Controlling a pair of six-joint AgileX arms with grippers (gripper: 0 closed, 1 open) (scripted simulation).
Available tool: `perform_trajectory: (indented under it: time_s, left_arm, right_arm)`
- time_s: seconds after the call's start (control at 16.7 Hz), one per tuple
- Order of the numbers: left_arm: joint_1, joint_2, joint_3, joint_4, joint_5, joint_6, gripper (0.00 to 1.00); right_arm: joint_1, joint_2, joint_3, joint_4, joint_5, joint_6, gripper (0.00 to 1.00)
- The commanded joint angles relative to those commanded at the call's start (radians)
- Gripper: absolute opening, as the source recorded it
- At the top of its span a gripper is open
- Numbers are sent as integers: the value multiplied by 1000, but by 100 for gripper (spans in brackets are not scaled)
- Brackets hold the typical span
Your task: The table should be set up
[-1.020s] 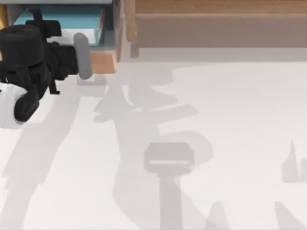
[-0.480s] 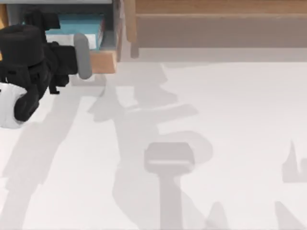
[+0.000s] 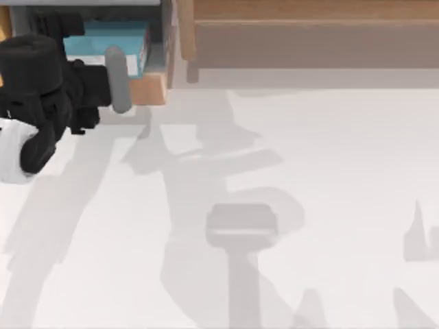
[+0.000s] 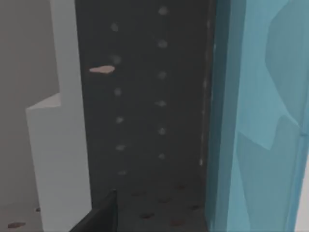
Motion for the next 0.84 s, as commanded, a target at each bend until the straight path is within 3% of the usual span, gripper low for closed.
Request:
perform_trajectory:
  time_s: [0.84]
  left_arm:
    - [-29,-155,-205,49,-31,-8,100]
  right_arm:
    - [0,0,0,0,0,0,100]
